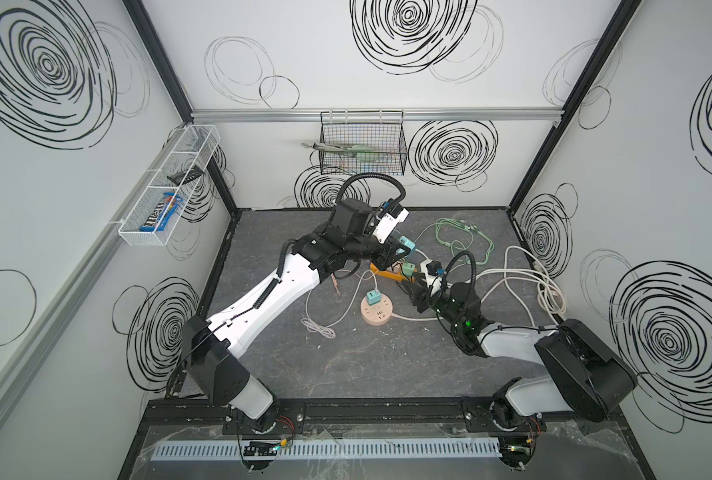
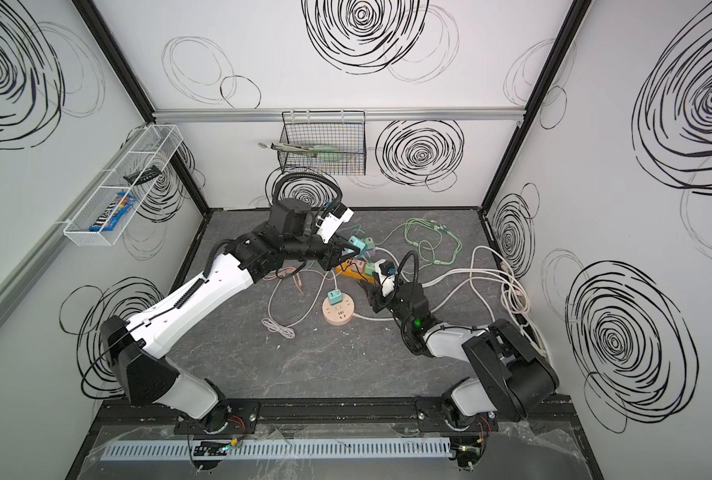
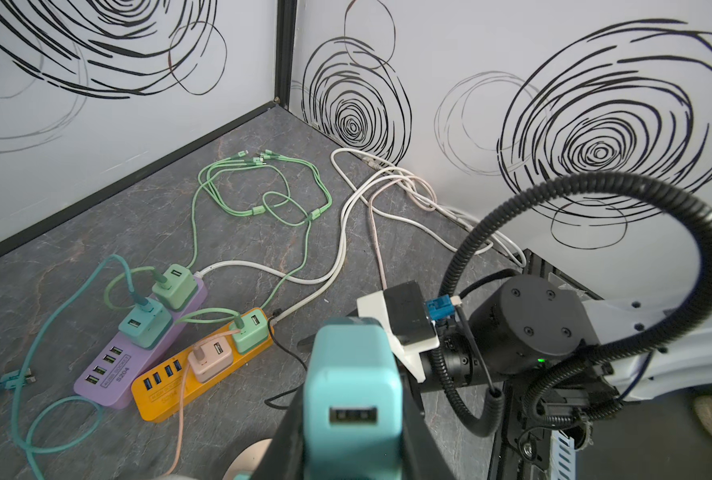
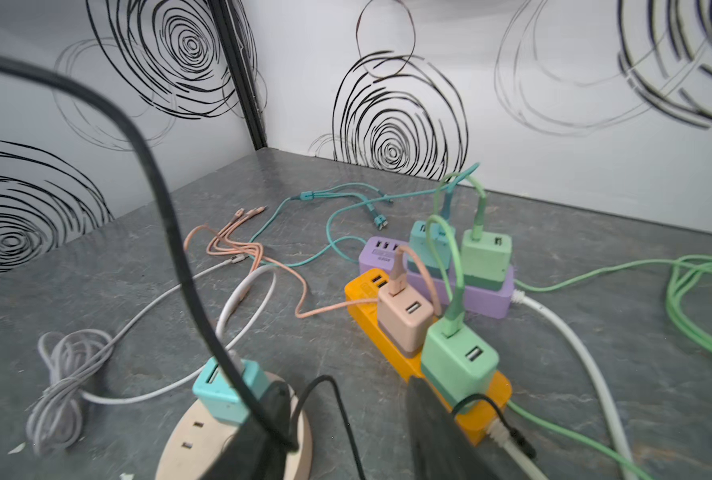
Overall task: Insert the plug
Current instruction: 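Carry the teal charger toward the round socket with the left gripper while the right withdraws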
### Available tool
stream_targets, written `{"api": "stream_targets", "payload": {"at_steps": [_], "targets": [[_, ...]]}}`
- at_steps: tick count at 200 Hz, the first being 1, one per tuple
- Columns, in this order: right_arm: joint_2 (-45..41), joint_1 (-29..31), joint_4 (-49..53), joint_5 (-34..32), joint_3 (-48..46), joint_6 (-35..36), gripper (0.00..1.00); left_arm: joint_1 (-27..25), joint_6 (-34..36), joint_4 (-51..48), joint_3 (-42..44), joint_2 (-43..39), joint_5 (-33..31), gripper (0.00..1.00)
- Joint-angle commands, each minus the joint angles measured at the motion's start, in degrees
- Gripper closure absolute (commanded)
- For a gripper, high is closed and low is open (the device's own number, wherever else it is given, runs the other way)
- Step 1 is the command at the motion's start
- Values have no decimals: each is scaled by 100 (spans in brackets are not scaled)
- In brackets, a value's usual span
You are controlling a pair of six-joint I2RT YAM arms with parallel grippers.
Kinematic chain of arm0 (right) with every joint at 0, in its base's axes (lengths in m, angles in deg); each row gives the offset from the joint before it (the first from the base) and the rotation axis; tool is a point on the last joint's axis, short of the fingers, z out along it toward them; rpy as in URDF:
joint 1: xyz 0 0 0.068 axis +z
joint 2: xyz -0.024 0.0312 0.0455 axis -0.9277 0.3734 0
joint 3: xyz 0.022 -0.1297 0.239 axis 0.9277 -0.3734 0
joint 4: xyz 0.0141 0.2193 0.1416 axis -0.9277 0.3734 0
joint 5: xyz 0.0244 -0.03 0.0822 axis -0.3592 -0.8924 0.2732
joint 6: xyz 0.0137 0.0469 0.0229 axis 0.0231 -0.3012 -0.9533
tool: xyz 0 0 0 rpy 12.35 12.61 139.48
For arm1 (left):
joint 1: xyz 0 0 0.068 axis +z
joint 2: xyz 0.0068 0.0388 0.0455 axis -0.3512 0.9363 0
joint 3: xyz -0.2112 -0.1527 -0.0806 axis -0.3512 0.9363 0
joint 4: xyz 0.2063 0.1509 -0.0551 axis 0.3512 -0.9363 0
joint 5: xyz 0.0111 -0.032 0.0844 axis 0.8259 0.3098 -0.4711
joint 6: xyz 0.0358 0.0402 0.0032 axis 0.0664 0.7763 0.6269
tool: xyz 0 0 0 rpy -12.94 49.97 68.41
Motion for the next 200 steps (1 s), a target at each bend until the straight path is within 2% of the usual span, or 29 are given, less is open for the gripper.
{"api": "stream_targets", "payload": {"at_steps": [1,15,45,67,107,135,154,179,200], "targets": [[-478,-24,-59,-368,10,45,78,4,-76,196,-16,-278,-249,100],[-934,-110,480,-469,55,213,87,-97,-3,78,-121,-297,-515,100],[-2007,-623,1586,-664,222,321,94,-508,137,-170,-482,-215,-1244,100],[-2766,-1243,2209,-440,486,362,98,-898,258,-420,-1063,50,-1461,100],[-3441,-1617,3189,-481,1330,1228,100,-1654,696,-575,-2305,622,-1661,100],[-3552,-1626,3554,-857,1689,1304,100,-1930,827,-475,-3024,989,-1677,100],[-3588,-1623,3600,-1292,1679,1156,100,-1917,737,-188,-2919,1022,-1626,100],[-3458,-1700,3632,-1634,1395,888,100,-1816,524,332,-2150,939,-1558,100],[-3270,-1778,3784,-1724,1040,274,100,-1522,-81,695,-1655,1017,-970,100]]}}
